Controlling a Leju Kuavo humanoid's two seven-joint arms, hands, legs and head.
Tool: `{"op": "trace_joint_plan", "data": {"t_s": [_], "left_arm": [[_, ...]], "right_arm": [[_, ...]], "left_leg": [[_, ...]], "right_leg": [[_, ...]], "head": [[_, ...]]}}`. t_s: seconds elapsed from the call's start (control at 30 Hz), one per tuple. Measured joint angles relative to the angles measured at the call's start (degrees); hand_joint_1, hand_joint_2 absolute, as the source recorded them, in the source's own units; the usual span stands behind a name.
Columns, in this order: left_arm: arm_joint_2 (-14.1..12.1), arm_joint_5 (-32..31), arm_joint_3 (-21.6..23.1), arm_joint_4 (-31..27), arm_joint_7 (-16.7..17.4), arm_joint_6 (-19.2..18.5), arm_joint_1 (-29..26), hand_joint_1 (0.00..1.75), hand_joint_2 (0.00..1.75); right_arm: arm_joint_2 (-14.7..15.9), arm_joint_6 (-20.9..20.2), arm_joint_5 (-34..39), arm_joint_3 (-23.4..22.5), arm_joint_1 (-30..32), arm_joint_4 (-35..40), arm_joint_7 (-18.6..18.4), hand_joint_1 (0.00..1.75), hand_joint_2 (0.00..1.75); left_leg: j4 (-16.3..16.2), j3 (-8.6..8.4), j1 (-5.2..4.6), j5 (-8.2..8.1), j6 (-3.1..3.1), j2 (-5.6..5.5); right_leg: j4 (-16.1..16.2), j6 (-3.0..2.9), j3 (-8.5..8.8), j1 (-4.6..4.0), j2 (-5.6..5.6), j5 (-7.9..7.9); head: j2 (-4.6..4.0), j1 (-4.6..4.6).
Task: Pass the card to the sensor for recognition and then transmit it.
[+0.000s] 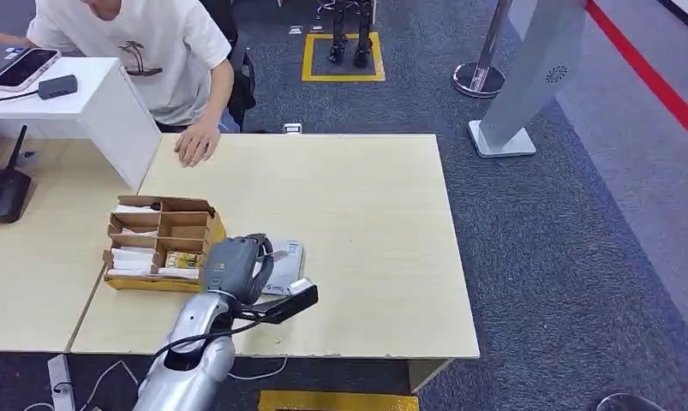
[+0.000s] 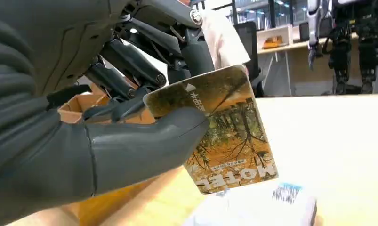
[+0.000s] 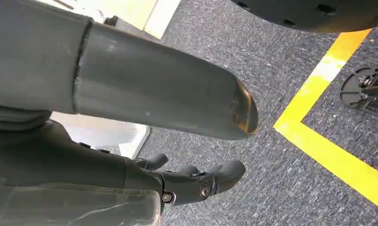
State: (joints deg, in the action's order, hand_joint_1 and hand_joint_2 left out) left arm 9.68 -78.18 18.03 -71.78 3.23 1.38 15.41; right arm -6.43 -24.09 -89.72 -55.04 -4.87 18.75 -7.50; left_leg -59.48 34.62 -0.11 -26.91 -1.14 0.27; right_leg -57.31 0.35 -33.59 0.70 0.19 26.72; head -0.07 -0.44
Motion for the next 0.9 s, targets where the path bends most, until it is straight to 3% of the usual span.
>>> {"op": "trace_joint_plan", "data": {"t_s": [0.9], "left_arm": [[0.2,-1.9,0.0,2.9,1.0,0.8,-1.7,1.75,1.75]], "right_arm": [[0.0,0.0,0.0,-0.1,0.0,0.0,-0.2,0.0,0.0]], "left_leg": [[0.0,-0.01,0.0,0.0,0.0,-0.02]], "right_leg": [[0.0,0.0,0.02,0.0,-0.01,0.0]], "head": [[0.0,0.0]]}}
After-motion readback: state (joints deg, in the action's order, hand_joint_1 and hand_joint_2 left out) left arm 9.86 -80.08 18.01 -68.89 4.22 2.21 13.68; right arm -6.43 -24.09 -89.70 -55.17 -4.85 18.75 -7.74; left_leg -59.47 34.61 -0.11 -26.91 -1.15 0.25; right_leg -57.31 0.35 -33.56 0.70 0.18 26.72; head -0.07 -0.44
